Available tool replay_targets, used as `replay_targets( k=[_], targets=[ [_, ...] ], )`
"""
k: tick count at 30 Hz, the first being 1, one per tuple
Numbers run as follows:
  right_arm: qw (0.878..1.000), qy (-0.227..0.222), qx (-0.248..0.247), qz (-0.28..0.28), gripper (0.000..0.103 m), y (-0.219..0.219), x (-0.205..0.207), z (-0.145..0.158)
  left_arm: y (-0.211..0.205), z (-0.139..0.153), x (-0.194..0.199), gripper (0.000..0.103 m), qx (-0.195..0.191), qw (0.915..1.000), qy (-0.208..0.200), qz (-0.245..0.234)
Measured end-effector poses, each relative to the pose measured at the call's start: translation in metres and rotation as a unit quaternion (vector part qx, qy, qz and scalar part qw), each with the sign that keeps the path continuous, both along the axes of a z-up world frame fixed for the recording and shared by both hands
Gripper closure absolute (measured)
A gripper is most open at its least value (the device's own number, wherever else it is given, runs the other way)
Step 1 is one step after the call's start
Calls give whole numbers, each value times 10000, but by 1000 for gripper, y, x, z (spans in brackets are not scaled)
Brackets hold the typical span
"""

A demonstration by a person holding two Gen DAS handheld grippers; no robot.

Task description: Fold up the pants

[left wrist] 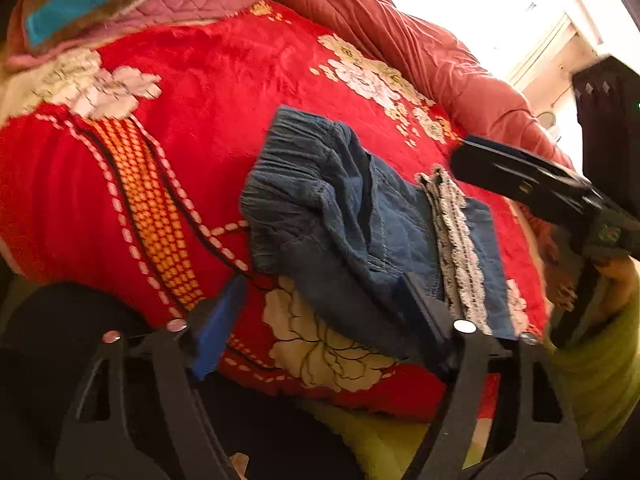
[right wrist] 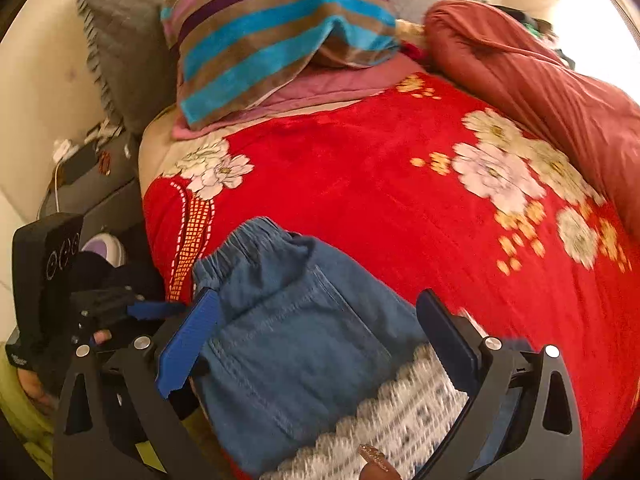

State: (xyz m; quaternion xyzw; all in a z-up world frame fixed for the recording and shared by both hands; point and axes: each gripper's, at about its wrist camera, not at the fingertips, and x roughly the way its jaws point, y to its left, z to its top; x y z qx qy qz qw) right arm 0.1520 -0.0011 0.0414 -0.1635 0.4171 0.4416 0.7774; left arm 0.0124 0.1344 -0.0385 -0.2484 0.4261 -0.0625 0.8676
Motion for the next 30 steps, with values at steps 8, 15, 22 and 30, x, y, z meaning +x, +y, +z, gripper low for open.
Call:
replay_targets(
  k=[8,15,22,30],
  targets=[
    [9970,232,-387,621,5,54,13,-25,0,-15,9,54,-361,9991,120,-159],
    [9906,588,-585,1085,7,91,23,-54,3,-18,11,54,-431,9988,115,-192],
    [9825,1145,-383,1417,53,95,26,-73,9,-22,14,45,-728,9971,76,-212],
    [9839,1235,775,1032,73,27,31,-26,-3,-10,15,24,-703,9969,-132,-342]
  ],
)
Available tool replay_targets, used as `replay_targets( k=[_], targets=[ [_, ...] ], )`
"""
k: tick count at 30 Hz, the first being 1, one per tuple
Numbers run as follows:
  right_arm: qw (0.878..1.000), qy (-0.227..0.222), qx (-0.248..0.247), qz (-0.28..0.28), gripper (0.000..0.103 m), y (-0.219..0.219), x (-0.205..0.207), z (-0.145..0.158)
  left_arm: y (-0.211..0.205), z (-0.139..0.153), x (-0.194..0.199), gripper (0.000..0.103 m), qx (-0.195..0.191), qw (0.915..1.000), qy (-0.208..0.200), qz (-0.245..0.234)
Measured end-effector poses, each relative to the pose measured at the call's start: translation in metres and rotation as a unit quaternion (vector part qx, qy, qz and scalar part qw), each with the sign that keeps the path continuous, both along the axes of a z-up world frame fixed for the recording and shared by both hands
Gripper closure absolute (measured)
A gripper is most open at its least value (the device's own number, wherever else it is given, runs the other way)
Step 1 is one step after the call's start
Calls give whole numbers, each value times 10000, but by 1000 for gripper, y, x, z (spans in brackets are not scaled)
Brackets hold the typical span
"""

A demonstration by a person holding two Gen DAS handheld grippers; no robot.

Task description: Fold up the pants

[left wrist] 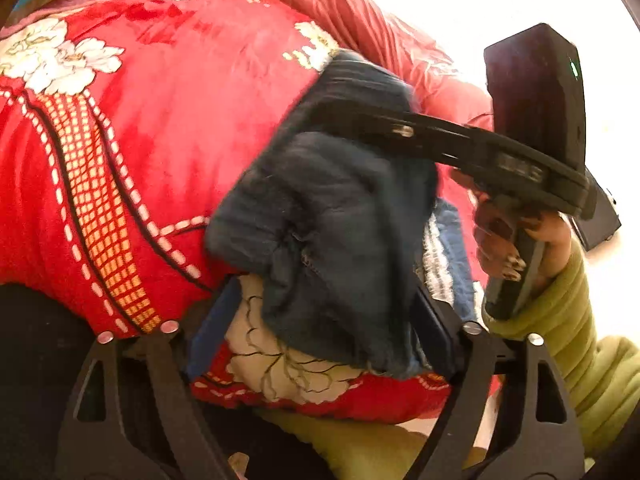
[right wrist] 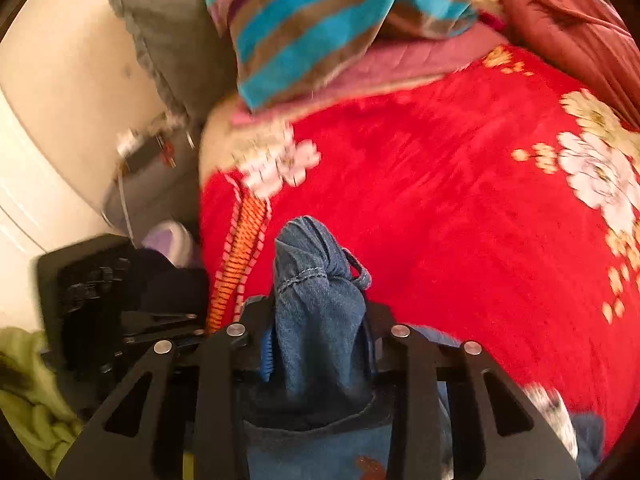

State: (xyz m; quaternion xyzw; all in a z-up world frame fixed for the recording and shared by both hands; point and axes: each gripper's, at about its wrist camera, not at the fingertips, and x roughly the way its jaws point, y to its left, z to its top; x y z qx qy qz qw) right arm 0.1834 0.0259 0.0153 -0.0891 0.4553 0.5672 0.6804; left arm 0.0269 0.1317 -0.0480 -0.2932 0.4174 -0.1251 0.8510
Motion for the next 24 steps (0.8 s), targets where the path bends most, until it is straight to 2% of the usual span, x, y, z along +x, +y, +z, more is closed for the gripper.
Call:
replay_targets(
  k=[3,9,11,13,15,17,19,21,24],
  targets=[
    [9988,128,422,-200,73,-34,3,15,-14,5,6,13,73,9998,-9,-192],
    [9939,184,923,-570,72,-94,8,32,-48,14,30,10,-56,9980,-56,-627],
    [9923,212,1044,-628,69,-108,10,33,-65,21,39,10,-89,9964,-111,-835],
    [9911,197,1119,-693,58,-125,10,34,-82,29,43,10,-91,9943,-230,-1035],
    [9883,200,1249,-851,29,-144,8,35,-103,39,43,10,0,9908,-436,-1281],
    [9836,147,1393,-1137,13,-167,6,36,-126,45,38,10,212,9845,-634,-1622],
    [9779,-26,1292,-1641,13,-193,2,28,-151,43,31,10,455,9765,-691,-1992],
    [9718,-150,940,-2160,13,-217,-4,14,-174,35,23,10,721,9684,-650,-2296],
    [9603,179,712,-2691,12,-245,-9,-10,-197,24,15,10,1102,9582,-591,-2573]
  ],
)
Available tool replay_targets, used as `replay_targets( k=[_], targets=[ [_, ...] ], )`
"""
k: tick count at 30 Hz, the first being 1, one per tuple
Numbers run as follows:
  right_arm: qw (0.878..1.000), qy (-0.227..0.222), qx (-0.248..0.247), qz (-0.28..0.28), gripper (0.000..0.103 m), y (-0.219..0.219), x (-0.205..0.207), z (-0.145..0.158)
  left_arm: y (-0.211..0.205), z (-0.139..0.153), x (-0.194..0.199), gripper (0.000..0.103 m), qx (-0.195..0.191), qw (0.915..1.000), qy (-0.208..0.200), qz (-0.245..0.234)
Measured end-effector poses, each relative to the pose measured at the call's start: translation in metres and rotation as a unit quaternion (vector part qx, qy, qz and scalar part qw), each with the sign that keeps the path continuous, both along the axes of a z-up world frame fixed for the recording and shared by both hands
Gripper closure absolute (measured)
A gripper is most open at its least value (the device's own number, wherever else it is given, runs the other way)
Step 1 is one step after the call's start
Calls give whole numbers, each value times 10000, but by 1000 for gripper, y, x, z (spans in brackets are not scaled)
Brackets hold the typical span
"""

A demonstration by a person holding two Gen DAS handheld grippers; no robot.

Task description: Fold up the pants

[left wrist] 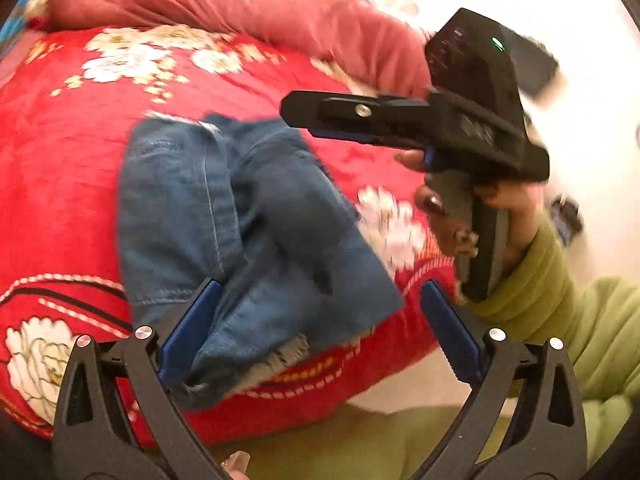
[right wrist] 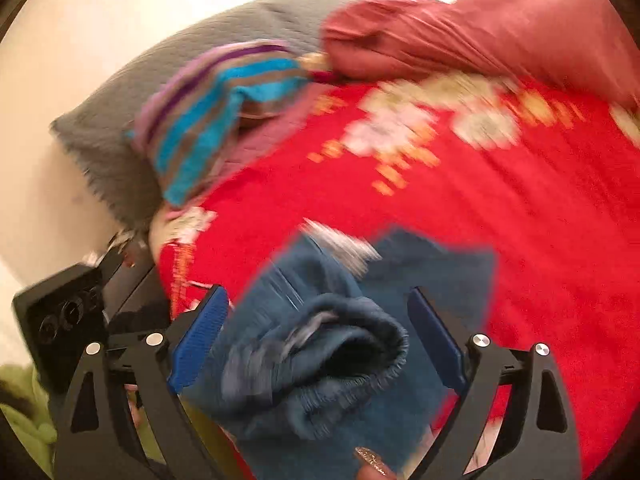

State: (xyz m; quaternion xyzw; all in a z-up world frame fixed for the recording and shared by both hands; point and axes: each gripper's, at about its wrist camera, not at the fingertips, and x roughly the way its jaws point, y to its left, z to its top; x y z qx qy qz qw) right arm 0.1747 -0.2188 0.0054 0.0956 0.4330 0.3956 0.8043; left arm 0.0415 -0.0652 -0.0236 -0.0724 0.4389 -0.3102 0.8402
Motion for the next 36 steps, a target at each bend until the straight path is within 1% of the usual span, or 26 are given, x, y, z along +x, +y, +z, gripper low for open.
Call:
replay_targets(
  k=[2,3,7,8,9,10,11,12,13,15,17,18,20,21,22,24,25,27,29,30,32,36],
  targets=[
    [9992,307,16,-262,9,-12,-1,-13,-11,-3,-7,10,350,9993,-81,-61],
    [9982,455,14,-387,8,-17,-2,-20,-15,-5,-8,10,506,9986,-121,-51],
    [9964,754,28,-394,8,-14,0,-32,-9,-9,-7,10,583,9983,-71,36],
    [9963,791,8,-341,20,-13,-1,-33,-5,-9,-13,10,578,9983,-72,52],
    [9965,788,-87,-254,56,-7,-3,-34,-4,-9,-13,10,575,9983,-75,95],
    [9971,753,-91,-95,58,0,-4,-31,-3,-6,-20,10,586,9981,-87,139],
    [9979,626,-159,-10,59,7,-7,-27,-2,-5,-21,10,603,9980,-93,182],
    [9990,404,-190,46,62,13,-11,-18,-1,-5,-20,10,602,9979,-92,230],
    [9995,265,-95,115,63,17,-14,-11,3,-5,-19,10,582,9978,-93,294],
    [9997,90,101,196,63,21,-16,0,5,-5,-16,10,571,9976,-109,383],
    [9998,-58,53,199,63,23,-15,3,7,-5,-14,10,541,9976,-91,423],
    [9999,-56,-48,141,63,23,-11,-1,7,-5,-15,10,528,9976,-81,433],
    [9993,169,-330,-68,63,21,0,-18,8,-5,-16,10,508,9978,-73,427],
    [9983,413,-395,-139,58,18,5,-32,8,-5,-16,10,509,9978,-67,423],
    [9977,519,-377,-202,55,15,6,-37,8,-5,-15,10,517,9977,-61,427],
    [9972,581,-357,-315,42,9,5,-40,9,-5,-16,10,501,9977,-61,446],
    [9971,551,-364,-374,40,7,4,-38,10,-4,-16,10,496,9977,-71,459],
    [9973,432,-415,-435,32,3,0,-31,11,-2,-17,10,526,9972,-107,524],
    [9973,251,-492,-493,29,-1,-6,-22,13,0,-17,10,513,9969,-117,580],
    [9972,192,-503,-523,24,-2,-8,-18,14,1,-18,10,505,9968,-123,613],
    [9967,70,-544,-601,21,-6,-14,-13,18,2,-18,10,531,9959,-133,720],
    [9961,-144,-559,-674,21,-16,-23,-3,26,6,-20,10,534,9943,-146,910]
  ],
)
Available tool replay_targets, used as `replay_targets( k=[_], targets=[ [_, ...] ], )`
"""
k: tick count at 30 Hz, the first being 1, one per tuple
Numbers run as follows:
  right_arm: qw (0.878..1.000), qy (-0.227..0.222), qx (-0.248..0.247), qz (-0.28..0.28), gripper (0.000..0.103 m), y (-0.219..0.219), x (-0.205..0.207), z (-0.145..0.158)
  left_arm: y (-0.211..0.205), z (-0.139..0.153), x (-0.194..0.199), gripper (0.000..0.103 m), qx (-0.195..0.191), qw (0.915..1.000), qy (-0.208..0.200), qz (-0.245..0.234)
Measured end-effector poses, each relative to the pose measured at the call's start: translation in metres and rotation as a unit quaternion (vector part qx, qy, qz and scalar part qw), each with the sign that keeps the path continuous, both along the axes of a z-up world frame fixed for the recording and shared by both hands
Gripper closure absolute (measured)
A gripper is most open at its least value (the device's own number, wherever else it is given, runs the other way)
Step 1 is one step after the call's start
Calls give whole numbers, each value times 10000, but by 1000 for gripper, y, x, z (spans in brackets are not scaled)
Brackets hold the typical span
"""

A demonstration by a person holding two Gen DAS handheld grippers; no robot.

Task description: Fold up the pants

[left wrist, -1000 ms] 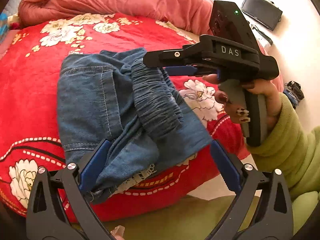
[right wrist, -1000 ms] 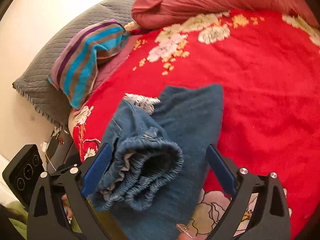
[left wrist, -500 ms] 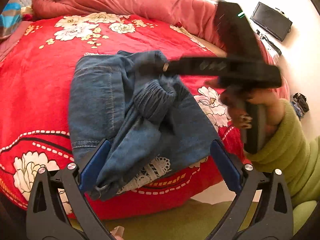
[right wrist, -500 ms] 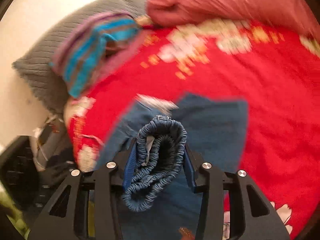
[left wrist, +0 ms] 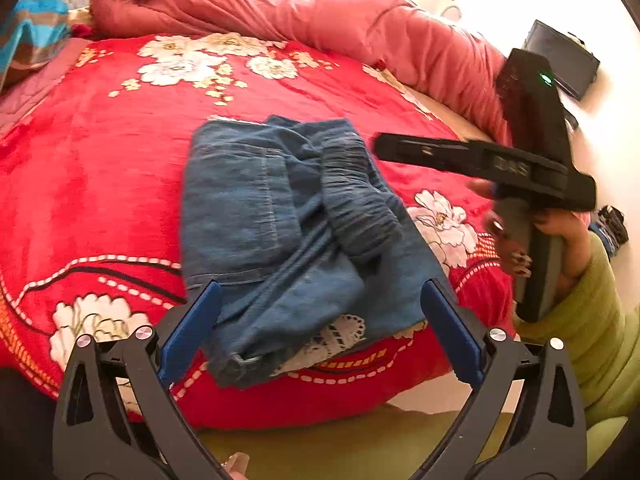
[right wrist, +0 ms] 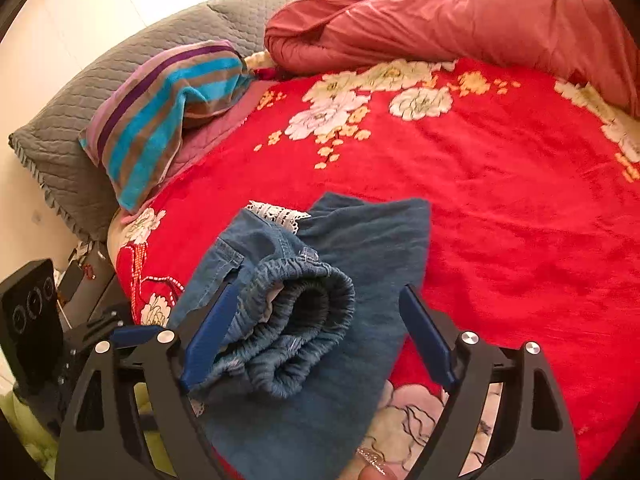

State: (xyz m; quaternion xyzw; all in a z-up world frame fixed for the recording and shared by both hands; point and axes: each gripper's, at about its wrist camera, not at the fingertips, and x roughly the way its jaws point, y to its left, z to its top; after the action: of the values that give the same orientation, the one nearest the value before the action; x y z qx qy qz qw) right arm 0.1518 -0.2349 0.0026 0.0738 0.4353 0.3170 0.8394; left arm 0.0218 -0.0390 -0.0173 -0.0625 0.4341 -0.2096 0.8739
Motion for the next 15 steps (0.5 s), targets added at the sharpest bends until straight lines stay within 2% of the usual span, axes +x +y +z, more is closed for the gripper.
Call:
replay_targets(
  k=[7,15],
  targets=[
    [9994,-307,-151,-46,21,-13,-19,12,10,6,-1,10,83,9995,-60,286],
    [9985,-457,-274,-106,21,-27,-34,18,15,10,-1,10,198,9987,-90,465]
  ],
)
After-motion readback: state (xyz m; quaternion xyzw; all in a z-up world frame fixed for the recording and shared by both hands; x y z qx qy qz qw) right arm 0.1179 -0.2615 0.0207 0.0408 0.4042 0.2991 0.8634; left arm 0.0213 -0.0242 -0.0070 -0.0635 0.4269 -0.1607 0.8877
